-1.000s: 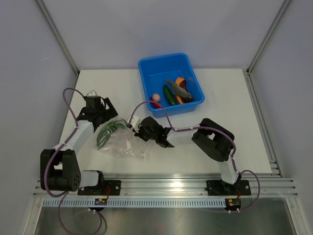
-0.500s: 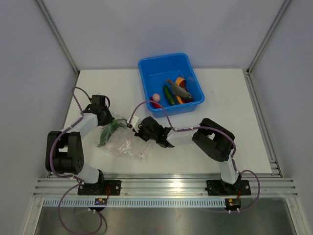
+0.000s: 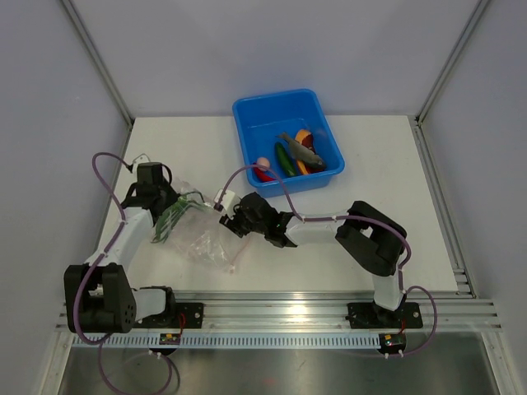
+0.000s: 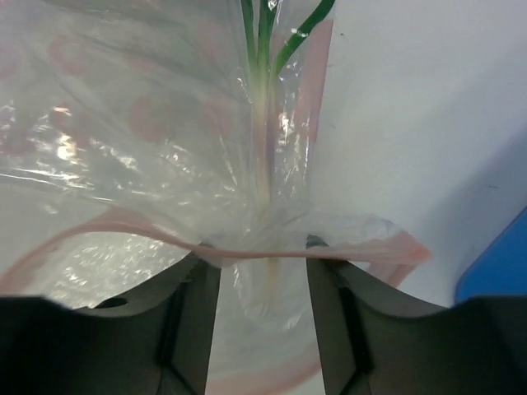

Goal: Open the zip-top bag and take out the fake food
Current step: Pick up the fake vegetable from the zipper food storage bag.

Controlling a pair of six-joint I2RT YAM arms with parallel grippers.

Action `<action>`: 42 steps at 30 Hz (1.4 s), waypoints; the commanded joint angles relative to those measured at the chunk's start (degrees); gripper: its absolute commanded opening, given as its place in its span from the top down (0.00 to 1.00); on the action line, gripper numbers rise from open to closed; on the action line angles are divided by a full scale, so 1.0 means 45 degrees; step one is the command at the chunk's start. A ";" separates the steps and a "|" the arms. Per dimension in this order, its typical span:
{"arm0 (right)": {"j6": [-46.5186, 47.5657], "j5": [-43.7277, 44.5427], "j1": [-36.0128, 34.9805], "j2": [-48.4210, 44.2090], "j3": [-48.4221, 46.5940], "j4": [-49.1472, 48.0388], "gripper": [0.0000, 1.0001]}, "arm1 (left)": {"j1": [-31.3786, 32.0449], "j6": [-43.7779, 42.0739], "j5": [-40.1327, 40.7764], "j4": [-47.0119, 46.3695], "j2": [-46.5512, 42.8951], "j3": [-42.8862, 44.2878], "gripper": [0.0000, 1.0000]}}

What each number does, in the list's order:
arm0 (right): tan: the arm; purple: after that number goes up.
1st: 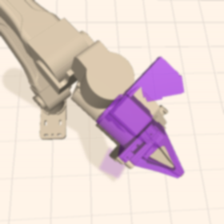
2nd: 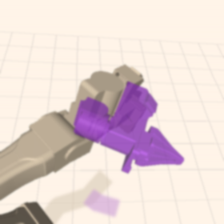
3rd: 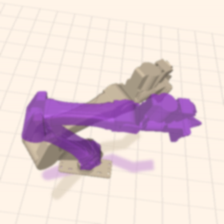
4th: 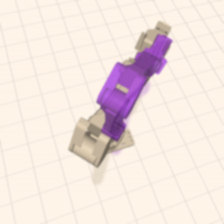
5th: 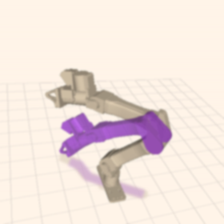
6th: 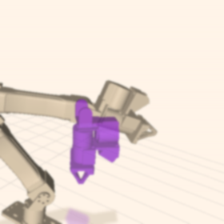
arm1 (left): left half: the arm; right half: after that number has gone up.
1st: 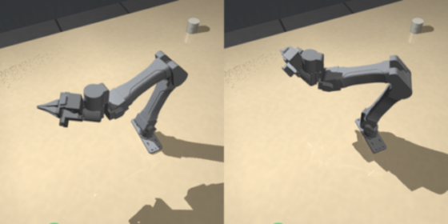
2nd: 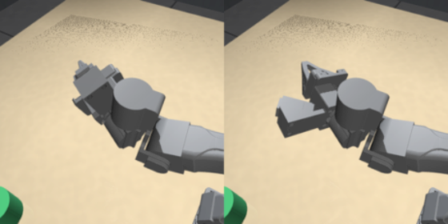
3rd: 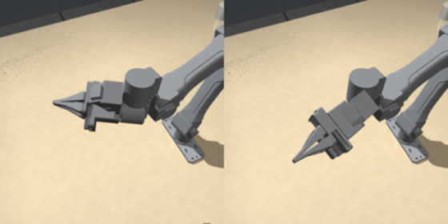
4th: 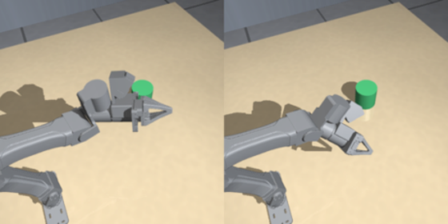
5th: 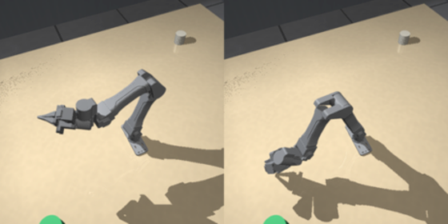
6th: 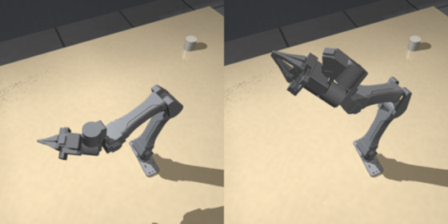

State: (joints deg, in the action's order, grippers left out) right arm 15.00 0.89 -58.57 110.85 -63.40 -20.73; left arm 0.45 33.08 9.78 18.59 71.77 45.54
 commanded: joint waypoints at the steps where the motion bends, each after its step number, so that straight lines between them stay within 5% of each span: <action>1: -0.0112 -0.0117 -0.0130 -0.0434 0.0026 0.0134 0.46 | -0.0100 0.0188 0.0444 -0.0771 -0.0752 -0.0314 1.00; 4: -0.0228 -0.0486 -0.0130 -0.0336 -0.0033 0.0076 0.47 | -0.0099 0.0129 0.0211 -0.0830 -0.0754 -0.0373 1.00; 12: -0.0190 -0.0959 -0.0150 0.0132 -0.0306 0.0152 0.72 | -0.0099 -0.0066 -0.0298 -0.0870 0.0067 -0.0081 1.00; 29: -0.0268 0.0094 -0.0130 0.0582 -0.0658 0.0994 0.67 | -0.0080 -0.0183 -0.0376 -0.0850 0.0282 0.0036 1.00; 42: -0.0776 0.1772 -0.0149 0.0718 0.0103 -0.1719 0.71 | -0.0099 -0.0281 -0.0552 -0.0928 0.0243 -0.0022 1.00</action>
State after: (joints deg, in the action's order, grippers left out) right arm 12.82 4.25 -58.63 113.56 -62.96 -21.78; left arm 0.16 32.82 8.14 17.43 73.14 44.18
